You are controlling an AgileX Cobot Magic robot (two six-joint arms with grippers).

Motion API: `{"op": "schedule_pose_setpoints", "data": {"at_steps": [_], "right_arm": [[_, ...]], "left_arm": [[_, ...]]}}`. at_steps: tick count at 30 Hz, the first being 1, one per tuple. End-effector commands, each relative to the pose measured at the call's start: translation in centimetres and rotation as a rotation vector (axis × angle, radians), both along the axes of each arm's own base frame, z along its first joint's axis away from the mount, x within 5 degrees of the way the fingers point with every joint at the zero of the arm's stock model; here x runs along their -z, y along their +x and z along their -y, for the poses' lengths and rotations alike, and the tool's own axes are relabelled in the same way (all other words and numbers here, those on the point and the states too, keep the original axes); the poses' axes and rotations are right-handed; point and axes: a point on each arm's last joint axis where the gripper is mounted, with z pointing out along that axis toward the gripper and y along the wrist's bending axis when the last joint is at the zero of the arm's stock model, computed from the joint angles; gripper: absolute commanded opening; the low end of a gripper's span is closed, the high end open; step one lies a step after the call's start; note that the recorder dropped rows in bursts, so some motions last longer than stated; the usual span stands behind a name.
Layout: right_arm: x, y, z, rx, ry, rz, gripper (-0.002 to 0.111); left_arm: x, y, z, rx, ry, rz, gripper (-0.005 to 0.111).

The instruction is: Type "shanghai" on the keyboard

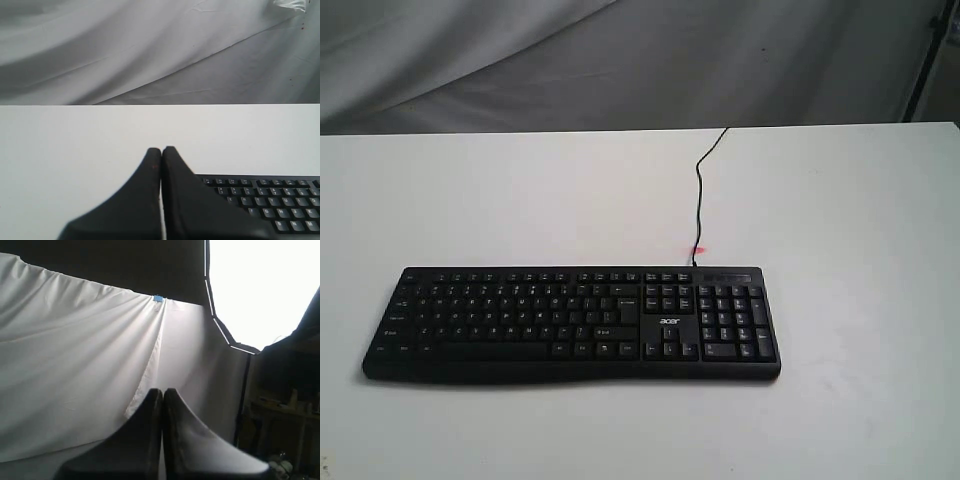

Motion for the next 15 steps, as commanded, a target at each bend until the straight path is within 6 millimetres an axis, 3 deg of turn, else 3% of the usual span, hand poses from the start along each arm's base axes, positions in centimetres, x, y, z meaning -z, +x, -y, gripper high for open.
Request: {"op": "schedule_pose_setpoints", "data": {"at_steps": [1,9,15], "right_arm": [[0.5,0.5,-0.1,-0.020,0.037,-0.003,0.000],[3.1,4.4,-0.3,-0.092,0.116,-0.050,0.000],[6.9,8.8,-0.4,-0.132,0.128,-0.095,0.000]], "left_arm": [[0.0,0.0,0.0,0.004,-0.005,-0.001,0.001],[0.0,0.0,0.0,0.004,-0.005,-0.001,0.001],[0.0,0.0,0.0,0.004,-0.005,-0.001,0.001]]}}
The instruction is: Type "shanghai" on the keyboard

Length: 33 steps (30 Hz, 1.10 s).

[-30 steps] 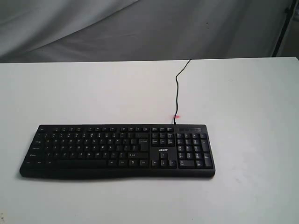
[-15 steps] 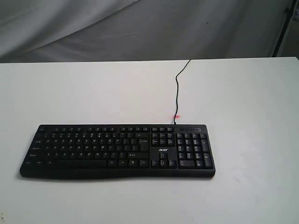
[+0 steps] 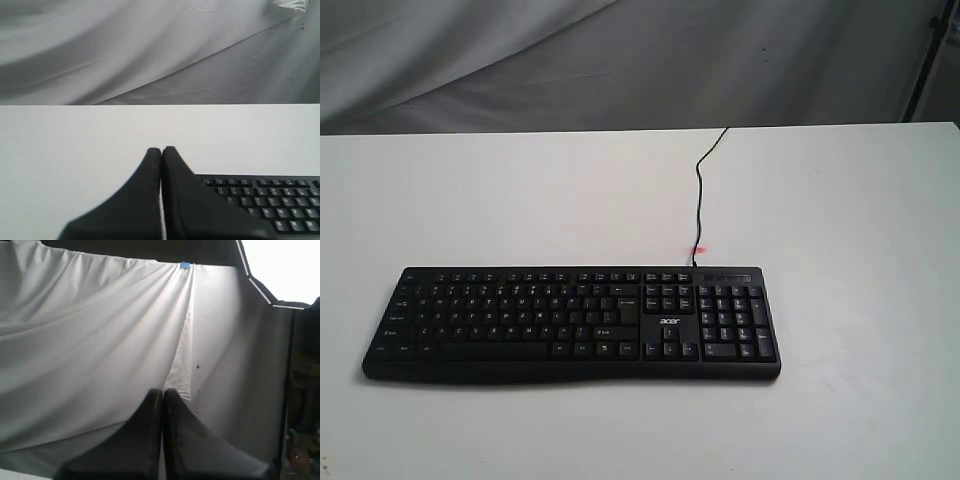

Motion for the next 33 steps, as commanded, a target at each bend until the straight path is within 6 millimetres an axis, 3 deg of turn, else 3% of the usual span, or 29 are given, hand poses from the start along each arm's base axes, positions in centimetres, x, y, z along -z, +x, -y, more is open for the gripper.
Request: {"op": "schedule_pose_setpoints", "data": {"at_steps": [1,6,11,16,26,33], "right_arm": [[3.2,3.1,-0.1,-0.022,0.008,-0.029,0.000],[7.4,5.9,-0.1,-0.038,-0.001,-0.049,0.000],[12.3,6.7,-0.2,-0.070,0.030,0.000,0.000],[16.4,8.1,-0.2,-0.085,0.080,-0.067,0.000],[20.1,8.9,-0.1,-0.071,0.057,-0.194,0.000],[21.3,8.9,0.0,-0.058,0.062,-0.328,0.000]], "left_arm": [[0.0,0.0,0.0,0.004,-0.005,-0.001,0.001],[0.0,0.0,0.0,0.004,-0.005,-0.001,0.001],[0.0,0.0,0.0,0.004,-0.005,-0.001,0.001],[0.0,0.0,0.0,0.004,-0.005,-0.001,0.001],[0.0,0.0,0.0,0.004,-0.005,-0.001,0.001],[0.0,0.0,0.0,0.004,-0.005,-0.001,0.001]]}}
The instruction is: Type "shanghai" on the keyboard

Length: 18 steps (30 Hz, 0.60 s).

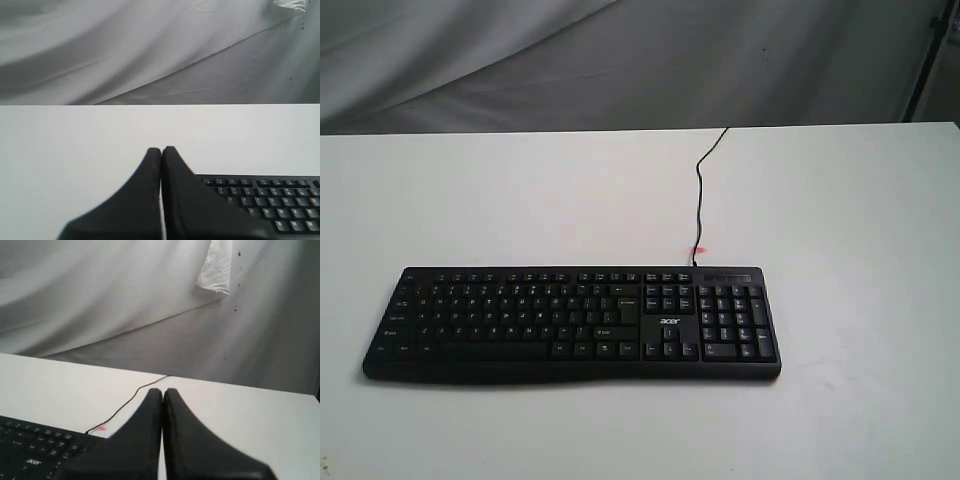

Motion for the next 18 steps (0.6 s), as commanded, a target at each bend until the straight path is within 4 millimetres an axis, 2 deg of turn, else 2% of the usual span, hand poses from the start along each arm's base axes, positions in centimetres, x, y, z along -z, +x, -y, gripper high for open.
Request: {"op": "schedule_pose_setpoints", "data": {"at_steps": [1,8,18], "right_arm": [[0.9,-0.1,0.1,0.015,-0.007,-0.090,0.000],[2.5,-0.3,0.2,0.026,0.011,-0.268,0.000],[2.5,-0.3,0.2,0.025,0.021,-0.267,0.000]], "left_arm": [[0.0,0.0,0.0,0.004,-0.005,-0.001,0.001],[0.0,0.0,0.0,0.004,-0.005,-0.001,0.001],[0.0,0.0,0.0,0.004,-0.005,-0.001,0.001]]}}
